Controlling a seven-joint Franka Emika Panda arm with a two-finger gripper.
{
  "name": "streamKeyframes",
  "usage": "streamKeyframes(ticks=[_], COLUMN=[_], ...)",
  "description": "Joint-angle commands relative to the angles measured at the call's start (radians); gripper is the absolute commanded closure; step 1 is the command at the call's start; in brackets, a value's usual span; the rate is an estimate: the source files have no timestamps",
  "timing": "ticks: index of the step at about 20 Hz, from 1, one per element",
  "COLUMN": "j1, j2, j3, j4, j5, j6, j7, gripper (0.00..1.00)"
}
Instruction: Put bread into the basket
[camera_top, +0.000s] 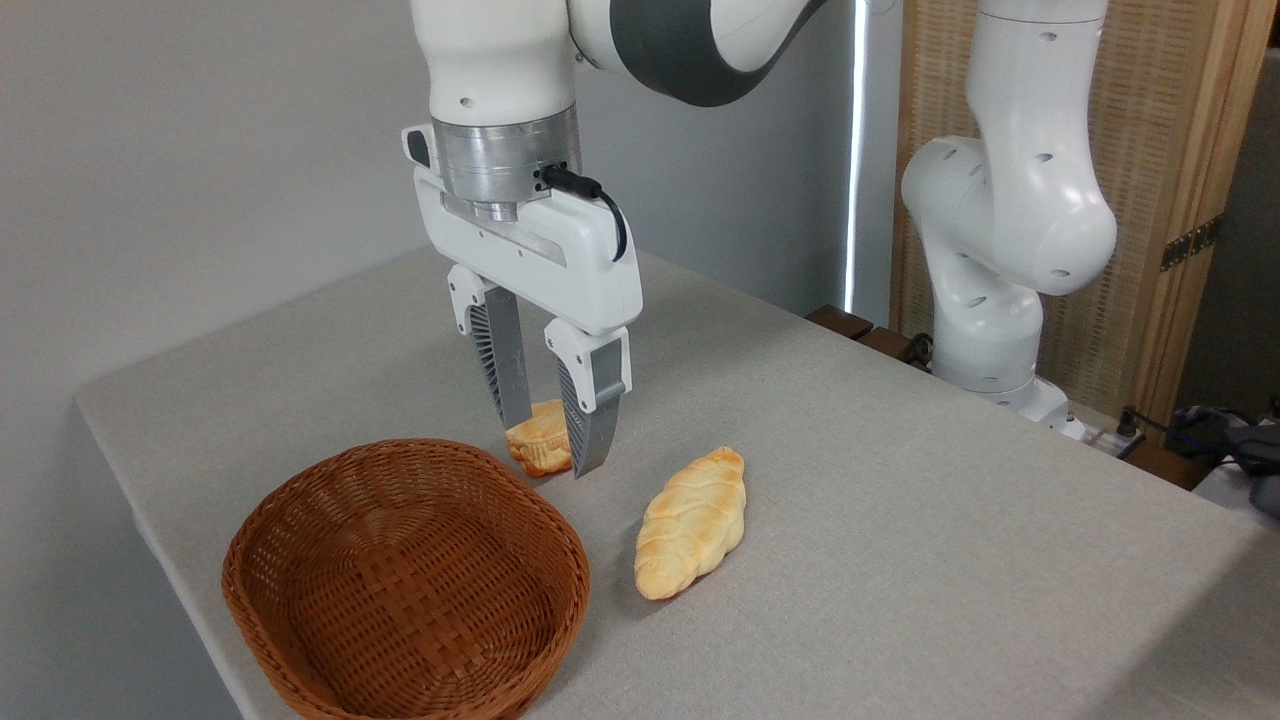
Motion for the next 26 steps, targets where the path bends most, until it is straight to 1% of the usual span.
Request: streamKeyframes(ticks=[1,4,5,9,13,16,18,21,25,26], j1=[-0.017,-0.027,-0.038,-0.115,-0.190,-0.253,-0.285,-0.294,-0.302,-0.302], j2=[-0.013,-0.016,-0.018,-0.038,-0.099,-0.102,-0.099,-0.085,-0.053,-0.047], j3=[-0.002,-0.025,-0.025,-0.025,-0.025,-0.025,-0.025,-0.025,-0.025,-0.025], j4=[-0.010,-0.038,-0.045,-0.114,-0.195,-0.228,-0.242,-0.257,-0.268,-0.268], j5=[-0.002,-0.002,-0.002,-0.002,-0.002,0.000,0.010,0.013,0.016,0.033], j6=[-0.025,-0.023,-0.020,-0.003,0.023,0.041,0.064,0.098,0.126,0.129], j7=[-0.016,-0.007,-0.007,-0.006,-0.004,0.000,0.002,0.007,0.046,0.046], gripper=[0.00,0.00,0.00,0.00,0.00,0.00,0.00,0.00,0.00,0.00])
